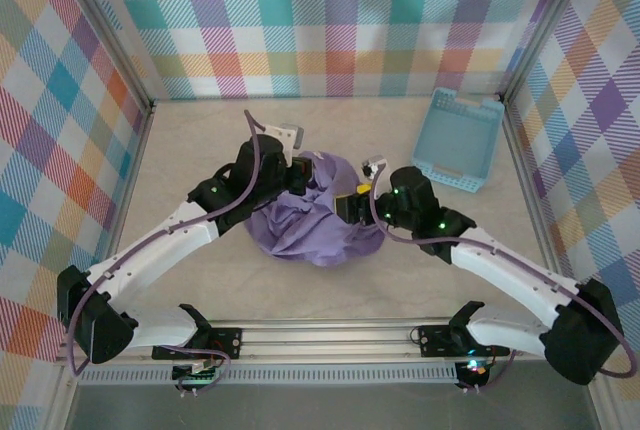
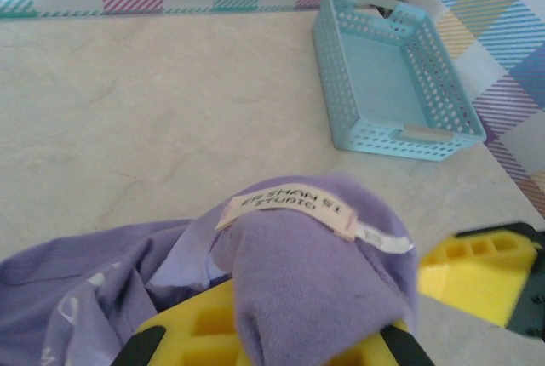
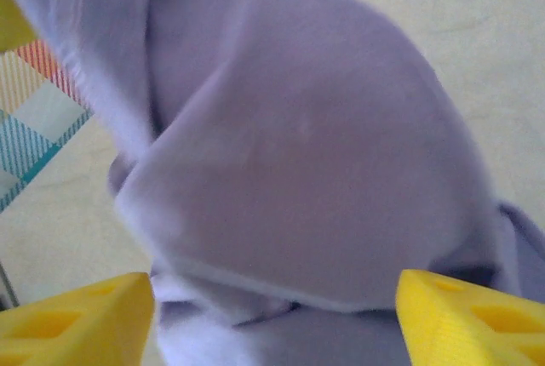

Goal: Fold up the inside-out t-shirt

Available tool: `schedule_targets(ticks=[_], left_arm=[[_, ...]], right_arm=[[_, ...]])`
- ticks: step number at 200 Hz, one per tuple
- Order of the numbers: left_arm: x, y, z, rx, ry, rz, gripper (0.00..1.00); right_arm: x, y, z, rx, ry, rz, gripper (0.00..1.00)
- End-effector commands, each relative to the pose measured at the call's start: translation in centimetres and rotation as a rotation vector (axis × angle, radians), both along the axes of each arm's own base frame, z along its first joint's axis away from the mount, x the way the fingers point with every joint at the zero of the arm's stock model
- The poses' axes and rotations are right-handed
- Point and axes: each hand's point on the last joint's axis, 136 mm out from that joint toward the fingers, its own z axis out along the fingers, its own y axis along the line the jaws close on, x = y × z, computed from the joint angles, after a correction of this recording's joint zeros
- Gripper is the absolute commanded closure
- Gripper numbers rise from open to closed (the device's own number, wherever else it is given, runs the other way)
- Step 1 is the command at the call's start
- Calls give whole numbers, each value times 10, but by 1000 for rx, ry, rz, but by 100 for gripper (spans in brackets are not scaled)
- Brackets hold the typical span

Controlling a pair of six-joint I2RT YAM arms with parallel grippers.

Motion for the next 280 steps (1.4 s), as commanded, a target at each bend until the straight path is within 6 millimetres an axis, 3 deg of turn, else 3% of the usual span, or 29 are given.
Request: schedule_targets(ticks=[1, 36, 73, 86, 99, 114, 126, 139, 163, 183, 200, 215, 233, 254, 280], left_arm=[[0, 8, 27, -30, -40, 41, 100], [1, 13, 47, -41, -70, 66, 100], [2, 34, 79, -37, -136, 142, 100], [2, 46, 94, -37, -167, 182, 100], [2, 61, 109, -37, -196, 229, 100], [0, 76, 128, -50, -229, 270, 100], [-4, 87, 145, -64, -262, 283, 100], [-8, 96, 162, -79, -285, 284, 100], [-18, 105, 195, -154, -319, 250, 100], [-34, 113, 218, -198, -354, 234, 100], [-47, 118, 224, -247, -362, 229, 100], [-54, 117, 215, -274, -337, 209, 100], [-48, 117, 185, -264, -279, 239, 100], [-27, 130, 117, -138, -156, 379, 100], [-6, 149, 12, 30, 44, 544, 100]], right_arm=[[-15, -2, -26, -28, 64, 0, 17], [-21, 25, -48, 25, 141, 47, 11], [-13, 40, -98, -54, 258, 6, 12], [-7, 35, -114, -111, 285, -43, 19], [1, 23, -125, -176, 288, -111, 36], [17, 3, -126, -245, 270, -201, 65], [29, -11, -114, -260, 241, -252, 83], [45, -26, -84, -243, 177, -300, 100], [63, -44, -11, -179, 61, -330, 100], [56, -46, 62, -111, -45, -257, 100], [50, -49, 100, -123, -98, -230, 100], [48, -49, 113, -143, -105, -212, 100], [55, -47, 111, -155, -98, -222, 100], [75, -43, 89, -185, -37, -247, 100], [110, -34, 30, -296, 97, -278, 100]])
